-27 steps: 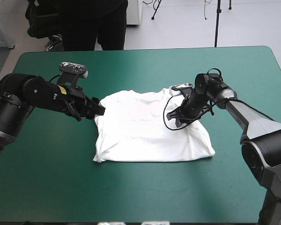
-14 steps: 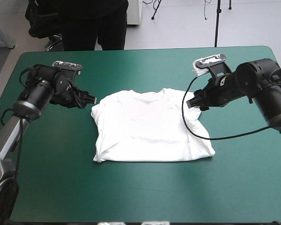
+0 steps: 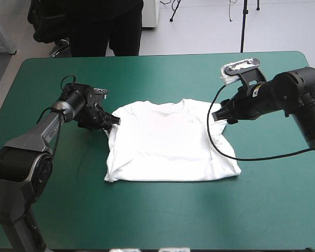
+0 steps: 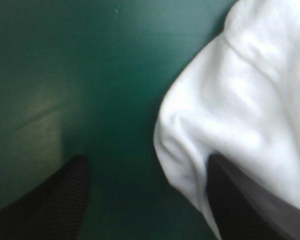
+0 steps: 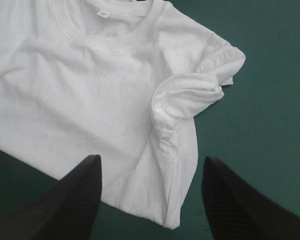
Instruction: Fold the cloth
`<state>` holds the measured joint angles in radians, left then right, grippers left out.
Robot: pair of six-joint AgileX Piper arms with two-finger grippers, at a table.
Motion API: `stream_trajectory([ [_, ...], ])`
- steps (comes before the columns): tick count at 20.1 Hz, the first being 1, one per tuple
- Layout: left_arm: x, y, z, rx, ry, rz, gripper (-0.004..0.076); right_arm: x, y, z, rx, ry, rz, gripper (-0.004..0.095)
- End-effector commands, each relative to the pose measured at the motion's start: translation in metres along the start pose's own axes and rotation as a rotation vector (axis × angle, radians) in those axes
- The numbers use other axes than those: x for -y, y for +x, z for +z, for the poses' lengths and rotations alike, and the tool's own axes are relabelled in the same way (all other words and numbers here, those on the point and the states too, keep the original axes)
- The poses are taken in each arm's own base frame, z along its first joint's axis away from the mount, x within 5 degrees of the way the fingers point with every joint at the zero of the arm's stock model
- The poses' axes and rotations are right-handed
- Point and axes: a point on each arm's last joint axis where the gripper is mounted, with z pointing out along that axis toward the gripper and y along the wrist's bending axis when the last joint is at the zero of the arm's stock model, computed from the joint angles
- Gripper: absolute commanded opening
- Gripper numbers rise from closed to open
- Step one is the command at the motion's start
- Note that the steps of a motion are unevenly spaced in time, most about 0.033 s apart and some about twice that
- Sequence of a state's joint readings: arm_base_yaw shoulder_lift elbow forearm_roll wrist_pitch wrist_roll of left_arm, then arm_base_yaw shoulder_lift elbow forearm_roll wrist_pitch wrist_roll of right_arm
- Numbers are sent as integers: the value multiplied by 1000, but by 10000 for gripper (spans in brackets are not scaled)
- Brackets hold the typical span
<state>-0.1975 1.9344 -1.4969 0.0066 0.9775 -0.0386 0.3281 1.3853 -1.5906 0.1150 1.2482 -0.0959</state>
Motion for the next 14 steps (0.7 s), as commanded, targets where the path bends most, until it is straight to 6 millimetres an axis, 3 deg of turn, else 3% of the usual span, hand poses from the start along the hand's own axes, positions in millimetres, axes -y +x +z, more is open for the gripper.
stream_trajectory([
  [1, 4, -8, -22, 99, 40, 4, 490, -3, -1, -19, 60, -3, -8, 563],
  [3, 6, -10, -19, 101, 62, -2, 482, -4, -2, -19, 65, -15, -4, 563],
  [4, 7, -10, -17, 98, 73, -7, 435, -5, -2, -20, 68, -26, -1, 563],
  [11, 14, -12, -13, 117, 145, 18, -9, -9, -2, -20, 74, -65, 7, 563],
  [14, 15, -17, -27, 122, 149, 26, -9, -9, -2, -20, 74, -65, 4, 563],
])
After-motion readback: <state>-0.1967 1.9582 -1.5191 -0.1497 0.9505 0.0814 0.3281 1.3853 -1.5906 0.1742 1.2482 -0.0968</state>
